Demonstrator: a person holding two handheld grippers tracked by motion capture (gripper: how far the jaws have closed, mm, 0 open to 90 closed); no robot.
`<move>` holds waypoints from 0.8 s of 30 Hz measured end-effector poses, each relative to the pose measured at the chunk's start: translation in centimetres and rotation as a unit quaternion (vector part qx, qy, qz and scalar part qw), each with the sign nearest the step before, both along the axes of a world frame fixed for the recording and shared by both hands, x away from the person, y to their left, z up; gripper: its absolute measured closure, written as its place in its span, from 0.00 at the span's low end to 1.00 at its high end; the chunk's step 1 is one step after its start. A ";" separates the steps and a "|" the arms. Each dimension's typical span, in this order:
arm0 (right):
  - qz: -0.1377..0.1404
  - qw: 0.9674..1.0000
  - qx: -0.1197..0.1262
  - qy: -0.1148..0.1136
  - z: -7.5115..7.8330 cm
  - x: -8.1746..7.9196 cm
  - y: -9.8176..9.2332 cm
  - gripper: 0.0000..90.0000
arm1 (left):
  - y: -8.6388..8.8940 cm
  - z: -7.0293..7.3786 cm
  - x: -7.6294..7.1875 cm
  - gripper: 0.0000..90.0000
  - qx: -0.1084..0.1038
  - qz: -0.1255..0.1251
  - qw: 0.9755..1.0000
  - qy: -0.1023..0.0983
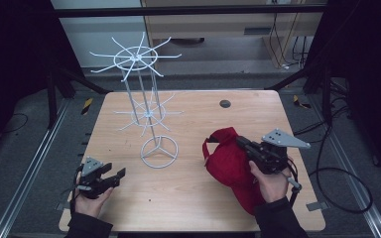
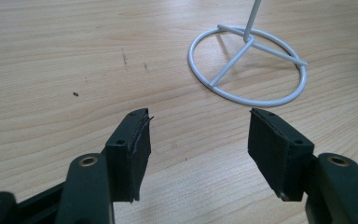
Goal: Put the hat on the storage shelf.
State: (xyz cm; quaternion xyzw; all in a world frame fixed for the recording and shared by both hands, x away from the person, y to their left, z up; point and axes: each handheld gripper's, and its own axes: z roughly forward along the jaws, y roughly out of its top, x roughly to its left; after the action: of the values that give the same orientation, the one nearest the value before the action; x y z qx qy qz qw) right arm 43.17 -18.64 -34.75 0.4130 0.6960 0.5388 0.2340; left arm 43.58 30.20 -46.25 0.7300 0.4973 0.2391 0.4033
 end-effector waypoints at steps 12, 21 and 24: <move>0.007 0.997 0.033 -0.074 4.3 -0.4 -0.1 0.97 | 0.0 -0.1 0.0 0.43 0.000 0.000 1.000 0.000; 0.008 0.992 0.048 -0.120 6.9 -0.2 0.3 0.97 | 0.0 -0.1 0.0 0.43 0.001 0.001 1.000 -0.002; 0.006 0.990 0.054 -0.129 7.6 -0.1 0.4 0.97 | 0.1 -0.2 0.1 0.43 0.001 0.002 1.000 -0.003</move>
State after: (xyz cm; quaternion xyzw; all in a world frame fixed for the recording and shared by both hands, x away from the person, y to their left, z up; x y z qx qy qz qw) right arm 43.03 -18.26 -27.16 0.3482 0.6326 0.6253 0.2959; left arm 43.63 30.28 -46.41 0.7285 0.4973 0.2429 0.4036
